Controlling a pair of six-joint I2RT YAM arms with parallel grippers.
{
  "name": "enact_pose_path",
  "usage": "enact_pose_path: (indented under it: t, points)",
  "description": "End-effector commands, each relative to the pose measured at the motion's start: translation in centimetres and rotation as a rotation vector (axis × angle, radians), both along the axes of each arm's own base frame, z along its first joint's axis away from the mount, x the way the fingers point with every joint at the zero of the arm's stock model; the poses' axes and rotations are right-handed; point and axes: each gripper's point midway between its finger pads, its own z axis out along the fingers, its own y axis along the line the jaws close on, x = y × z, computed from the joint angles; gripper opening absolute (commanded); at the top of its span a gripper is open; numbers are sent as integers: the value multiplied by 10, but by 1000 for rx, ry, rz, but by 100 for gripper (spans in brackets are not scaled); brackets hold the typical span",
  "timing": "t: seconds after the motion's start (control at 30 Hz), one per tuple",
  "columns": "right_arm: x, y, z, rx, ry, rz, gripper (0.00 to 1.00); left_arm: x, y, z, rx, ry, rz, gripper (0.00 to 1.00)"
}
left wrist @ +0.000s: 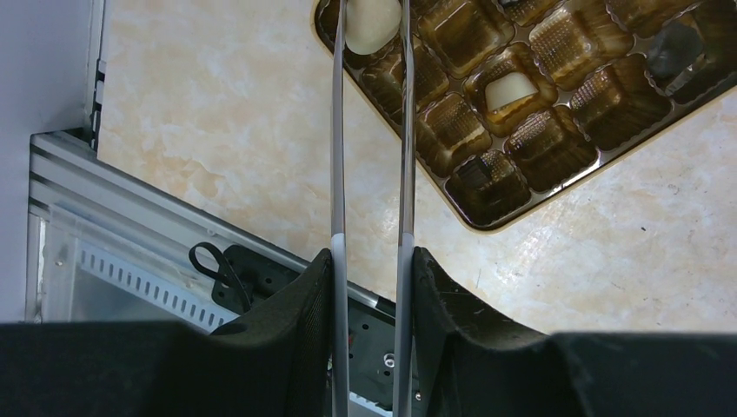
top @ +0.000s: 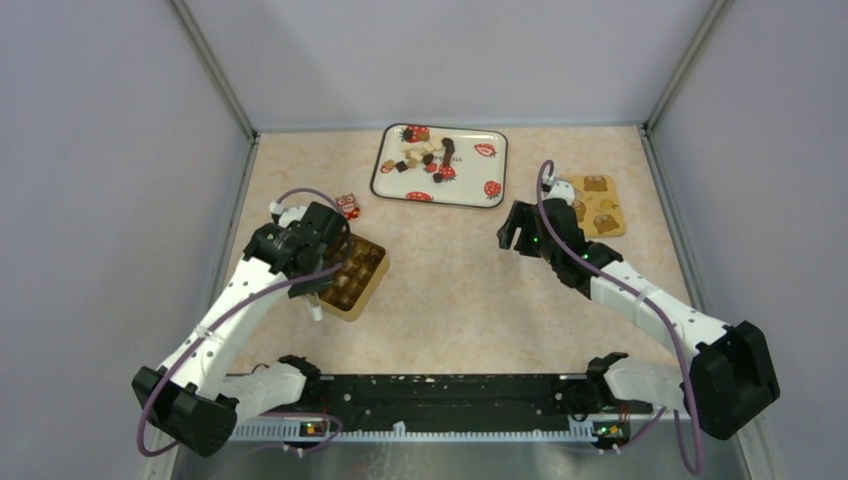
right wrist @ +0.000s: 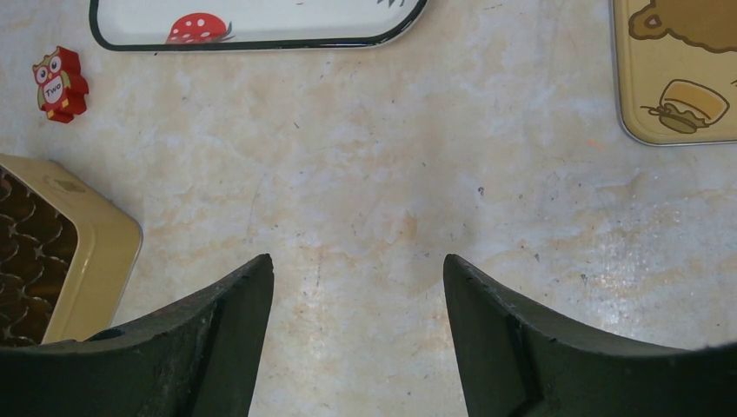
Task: Pack the chocolate
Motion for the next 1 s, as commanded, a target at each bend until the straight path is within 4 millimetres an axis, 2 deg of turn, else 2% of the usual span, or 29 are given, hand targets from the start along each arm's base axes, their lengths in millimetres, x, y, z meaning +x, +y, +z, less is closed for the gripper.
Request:
enact_pose_path:
  t: [0.0,0.23,0.5,0.63,0.67,0.87,0.97]
  points:
    - [12,6,31,32,-80,4,70,7,-2,-1,-2,-19,-8,22]
    - [11,3,32,27,-83,-5,70,4,-1,-3,-3,-12,-6,34]
    - [11,4,31,32,-81,-4,70,-3,8,3,26,-17,16,31]
    - [11,4,31,33,-82,-3,70,-4,8,0,30,-8,16,44]
    - [11,4,32,34,-83,-3,70,-4,9,-1,32,-4,16,44]
    - [10,3,33,33,-85,-7,70,-1,7,1,26,-18,2,42]
    - [10,2,32,32,-84,-8,70,0,8,7,30,-28,3,33]
